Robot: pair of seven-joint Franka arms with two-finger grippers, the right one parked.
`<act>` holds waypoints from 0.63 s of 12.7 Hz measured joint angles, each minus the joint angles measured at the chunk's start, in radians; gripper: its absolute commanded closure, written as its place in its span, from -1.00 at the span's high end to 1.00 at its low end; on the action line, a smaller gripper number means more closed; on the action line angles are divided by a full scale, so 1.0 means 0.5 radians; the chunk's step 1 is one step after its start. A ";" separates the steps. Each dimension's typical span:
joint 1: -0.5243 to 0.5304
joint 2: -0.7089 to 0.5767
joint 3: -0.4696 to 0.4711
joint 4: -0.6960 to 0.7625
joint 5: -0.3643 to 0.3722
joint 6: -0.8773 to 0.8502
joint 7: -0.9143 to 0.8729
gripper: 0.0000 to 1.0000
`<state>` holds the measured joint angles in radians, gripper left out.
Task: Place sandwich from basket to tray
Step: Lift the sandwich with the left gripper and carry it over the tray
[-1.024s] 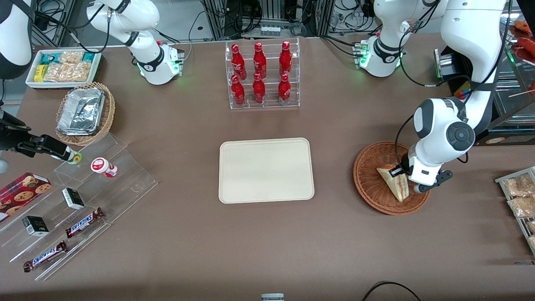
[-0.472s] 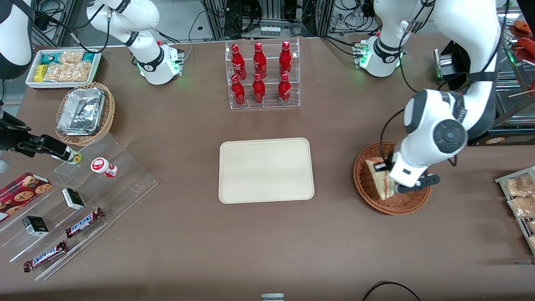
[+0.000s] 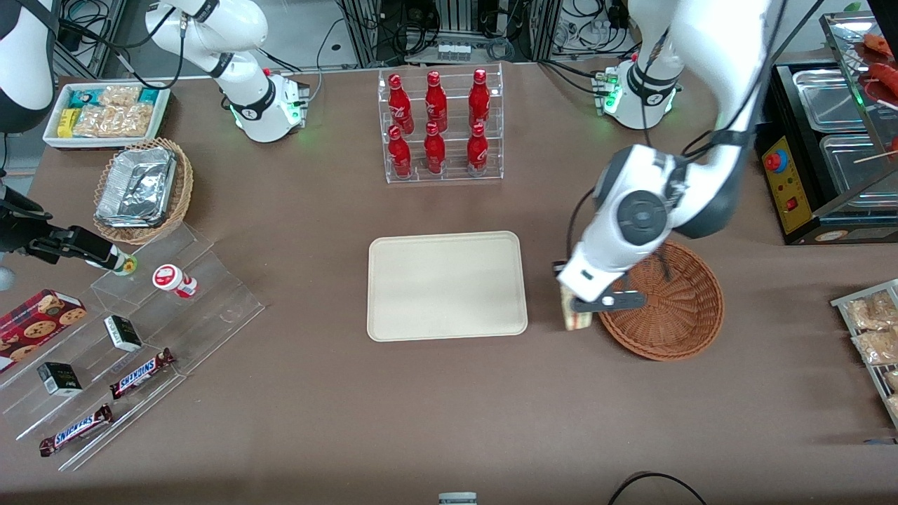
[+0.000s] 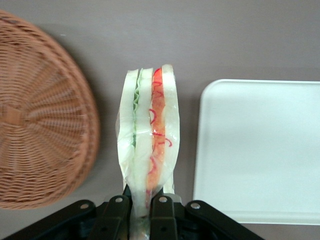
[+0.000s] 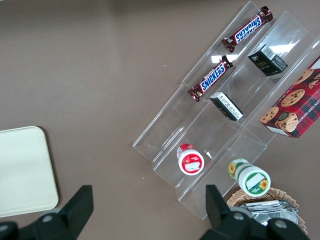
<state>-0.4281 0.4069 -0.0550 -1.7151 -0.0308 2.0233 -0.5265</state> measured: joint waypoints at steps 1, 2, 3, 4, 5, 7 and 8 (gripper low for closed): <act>-0.051 0.070 0.000 0.076 0.000 0.000 -0.061 -1.00; -0.101 0.139 -0.001 0.148 0.000 0.001 -0.110 -1.00; -0.152 0.203 -0.001 0.209 0.000 0.001 -0.154 -1.00; -0.205 0.265 -0.002 0.266 -0.001 0.002 -0.200 -1.00; -0.260 0.329 -0.002 0.332 -0.001 0.005 -0.258 -1.00; -0.361 0.460 -0.002 0.475 -0.001 0.006 -0.364 -1.00; -0.406 0.524 -0.002 0.544 -0.001 0.009 -0.412 -1.00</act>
<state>-0.6310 0.6691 -0.0560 -1.4429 -0.0315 2.0276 -0.7324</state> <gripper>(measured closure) 0.850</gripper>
